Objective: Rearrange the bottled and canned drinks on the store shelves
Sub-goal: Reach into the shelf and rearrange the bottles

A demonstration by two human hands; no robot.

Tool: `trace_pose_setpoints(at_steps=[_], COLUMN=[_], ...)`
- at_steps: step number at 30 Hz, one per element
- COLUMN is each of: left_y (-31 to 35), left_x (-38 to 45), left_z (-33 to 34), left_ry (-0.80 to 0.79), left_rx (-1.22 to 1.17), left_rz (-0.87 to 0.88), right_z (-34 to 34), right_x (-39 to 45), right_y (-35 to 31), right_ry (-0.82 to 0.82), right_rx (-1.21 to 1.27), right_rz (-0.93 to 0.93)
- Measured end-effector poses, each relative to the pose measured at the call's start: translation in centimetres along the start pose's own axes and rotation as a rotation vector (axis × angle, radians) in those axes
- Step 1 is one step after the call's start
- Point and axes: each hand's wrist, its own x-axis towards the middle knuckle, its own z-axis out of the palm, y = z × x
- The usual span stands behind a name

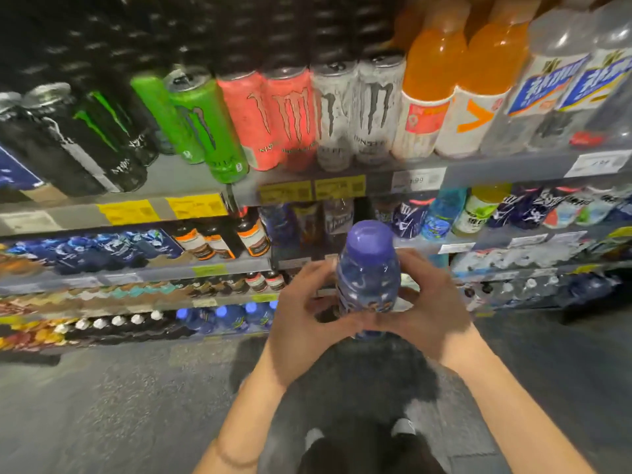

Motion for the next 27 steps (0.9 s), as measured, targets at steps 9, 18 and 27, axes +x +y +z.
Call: trace_pose_setpoints(at_steps=[9, 18, 27], left_y=[-10.9, -25.6, -40.7], left_x=[0.5, 0.8, 3.1], left_z=[0.0, 2.1, 3.4], left_ry=[-0.007, 0.059, 0.078], left_rx=[0.115, 0.187, 0.232], left_rz=[0.07, 0.129, 0.184], right_z=[3.6, 7.9, 11.8], right_x=[-0.5, -0.2, 1.8], right_y=[10.5, 24.8, 39.7], right_ry=[-0.006, -0.021, -0.002], right_rx=[0.096, 0.072, 0.173], right_rz=[0.105, 0.059, -0.102])
